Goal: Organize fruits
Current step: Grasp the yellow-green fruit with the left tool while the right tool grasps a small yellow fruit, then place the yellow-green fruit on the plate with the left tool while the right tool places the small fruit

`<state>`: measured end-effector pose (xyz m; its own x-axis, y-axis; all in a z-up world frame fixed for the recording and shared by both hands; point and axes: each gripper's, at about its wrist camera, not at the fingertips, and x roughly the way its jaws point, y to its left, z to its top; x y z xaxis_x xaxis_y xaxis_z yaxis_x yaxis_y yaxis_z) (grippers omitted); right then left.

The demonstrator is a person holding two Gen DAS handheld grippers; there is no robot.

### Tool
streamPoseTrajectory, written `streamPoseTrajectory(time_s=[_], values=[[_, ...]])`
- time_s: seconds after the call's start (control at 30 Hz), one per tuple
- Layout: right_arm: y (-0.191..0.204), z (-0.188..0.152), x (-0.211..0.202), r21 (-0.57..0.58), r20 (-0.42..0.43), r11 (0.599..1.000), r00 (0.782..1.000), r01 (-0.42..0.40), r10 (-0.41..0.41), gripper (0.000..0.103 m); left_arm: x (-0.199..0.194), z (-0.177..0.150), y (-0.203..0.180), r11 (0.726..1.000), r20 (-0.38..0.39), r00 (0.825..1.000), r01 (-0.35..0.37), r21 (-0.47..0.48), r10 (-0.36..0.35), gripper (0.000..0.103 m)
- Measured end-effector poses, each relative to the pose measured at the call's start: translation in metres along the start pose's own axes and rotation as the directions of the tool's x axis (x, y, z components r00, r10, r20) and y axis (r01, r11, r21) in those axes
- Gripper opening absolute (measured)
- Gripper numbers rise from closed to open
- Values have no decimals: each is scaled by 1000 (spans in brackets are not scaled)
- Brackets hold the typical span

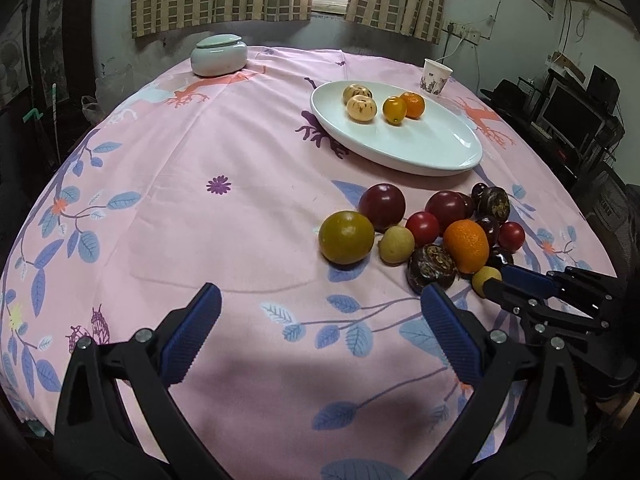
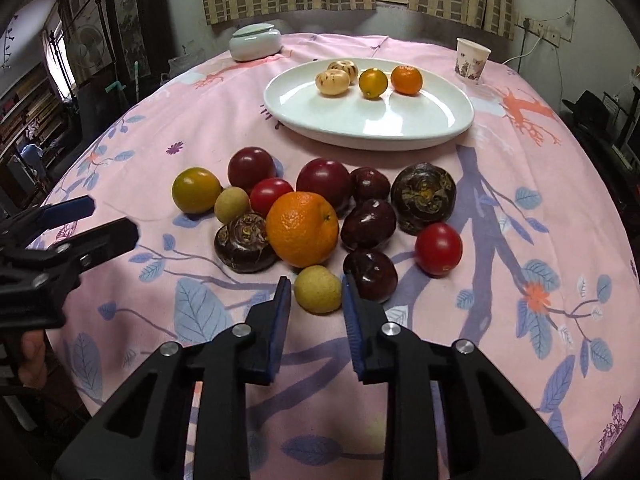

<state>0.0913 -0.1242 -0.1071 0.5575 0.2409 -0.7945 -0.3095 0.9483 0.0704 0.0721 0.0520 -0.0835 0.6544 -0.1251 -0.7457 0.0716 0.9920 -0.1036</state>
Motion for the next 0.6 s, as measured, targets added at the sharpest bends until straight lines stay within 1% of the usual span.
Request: streamPoseTrajectory(time_s=[0.23, 0.4, 0.53, 0.57, 0.6], values=[[-1, 6, 11, -23, -5, 1000, 1000, 4, -4, 29, 30, 12, 1, 1000, -36, 999, 6, 12, -5, 101], [-3, 0, -7, 21, 25, 999, 999, -47, 46, 28, 41, 19, 7, 1000, -43, 999, 29, -4, -30, 101], [-3, -4, -23, 23, 46, 998, 997, -62, 61, 28, 51, 24, 7, 1000, -49, 999, 21, 4, -21, 100], [-4, -5, -25, 29, 48, 997, 997, -65, 63, 28, 55, 25, 8, 1000, -57, 998, 26, 2, -26, 100], [-5, -5, -26, 34, 49, 997, 997, -66, 64, 28, 57, 26, 8, 999, -66, 997, 36, -3, -36, 96]])
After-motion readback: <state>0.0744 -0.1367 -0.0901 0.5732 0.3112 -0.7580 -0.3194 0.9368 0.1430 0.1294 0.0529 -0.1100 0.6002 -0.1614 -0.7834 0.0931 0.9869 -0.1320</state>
